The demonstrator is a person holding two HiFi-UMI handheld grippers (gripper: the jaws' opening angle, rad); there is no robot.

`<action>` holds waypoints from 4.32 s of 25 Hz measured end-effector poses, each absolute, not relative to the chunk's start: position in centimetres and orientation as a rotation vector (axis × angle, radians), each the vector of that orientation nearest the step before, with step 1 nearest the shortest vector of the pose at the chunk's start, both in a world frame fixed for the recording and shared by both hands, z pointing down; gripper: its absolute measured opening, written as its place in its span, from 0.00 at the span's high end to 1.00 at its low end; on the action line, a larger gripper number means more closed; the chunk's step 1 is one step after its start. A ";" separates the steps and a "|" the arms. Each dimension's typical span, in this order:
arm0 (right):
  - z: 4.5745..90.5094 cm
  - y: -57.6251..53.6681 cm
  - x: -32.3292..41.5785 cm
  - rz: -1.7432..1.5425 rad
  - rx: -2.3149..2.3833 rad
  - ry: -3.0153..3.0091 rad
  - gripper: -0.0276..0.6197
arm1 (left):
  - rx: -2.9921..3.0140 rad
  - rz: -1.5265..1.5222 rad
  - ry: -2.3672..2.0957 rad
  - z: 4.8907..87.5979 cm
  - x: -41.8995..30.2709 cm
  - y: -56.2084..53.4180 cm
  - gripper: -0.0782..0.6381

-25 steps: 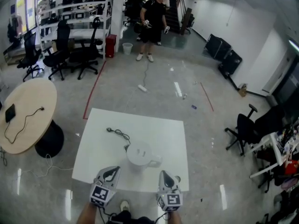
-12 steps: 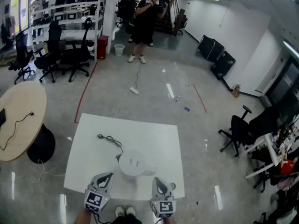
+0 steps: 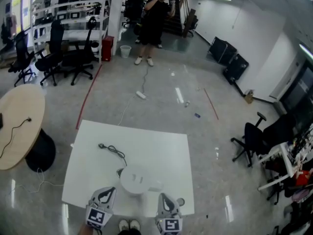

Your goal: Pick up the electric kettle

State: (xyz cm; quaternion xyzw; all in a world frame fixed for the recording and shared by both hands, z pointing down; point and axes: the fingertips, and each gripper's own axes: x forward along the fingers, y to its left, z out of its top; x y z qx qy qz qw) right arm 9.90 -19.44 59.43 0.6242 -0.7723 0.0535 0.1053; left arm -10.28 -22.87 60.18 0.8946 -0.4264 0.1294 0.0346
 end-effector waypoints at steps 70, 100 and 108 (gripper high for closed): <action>63.6 -25.8 9.3 0.178 1.892 -2.290 0.64 | 2.882 0.372 -0.721 63.3 -5.5 -21.0 0.18; 63.1 -27.5 8.7 0.083 1.852 -2.347 0.85 | 2.896 0.396 -0.673 63.0 -3.7 -22.2 0.18; 63.3 -27.4 8.4 0.101 1.856 -2.351 0.94 | 2.903 0.387 -0.674 62.9 -3.7 -22.0 0.18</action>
